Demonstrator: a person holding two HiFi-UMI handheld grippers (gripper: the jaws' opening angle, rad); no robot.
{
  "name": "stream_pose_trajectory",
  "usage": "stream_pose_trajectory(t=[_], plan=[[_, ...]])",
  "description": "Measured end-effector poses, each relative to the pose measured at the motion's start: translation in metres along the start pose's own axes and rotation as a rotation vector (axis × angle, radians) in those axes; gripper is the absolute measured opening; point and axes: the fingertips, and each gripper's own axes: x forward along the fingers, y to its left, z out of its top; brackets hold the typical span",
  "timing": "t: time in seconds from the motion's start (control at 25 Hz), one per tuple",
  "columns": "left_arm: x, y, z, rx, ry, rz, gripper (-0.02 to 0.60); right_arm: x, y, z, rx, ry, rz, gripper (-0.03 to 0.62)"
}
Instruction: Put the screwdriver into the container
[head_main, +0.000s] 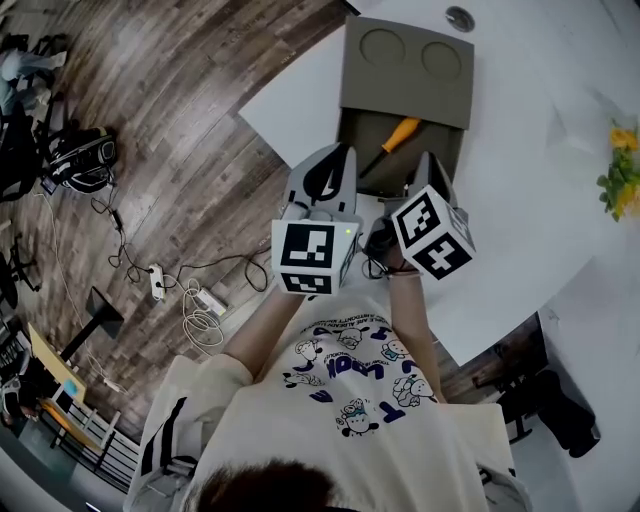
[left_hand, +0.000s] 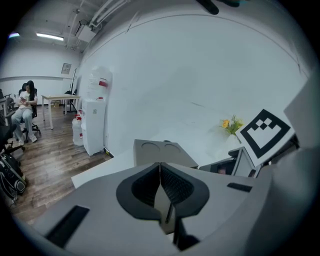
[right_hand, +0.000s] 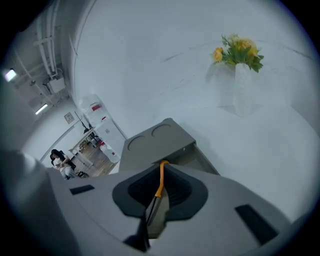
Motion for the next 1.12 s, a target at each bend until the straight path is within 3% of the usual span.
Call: stream_pose_trajectory(t=[0.56, 1.12], plan=[[-0.049, -0.028, 0.035, 0.069, -0.134, -0.078, 0.018, -0.08, 0.038, 0.019, -0.198, -0.214, 0.143, 0.038], [-0.089, -0.056, 0.054, 0.123, -0.219, -0.133, 0.018, -0.132, 0.042, 0.027, -0.203, -0.327, 0.16, 0.037]])
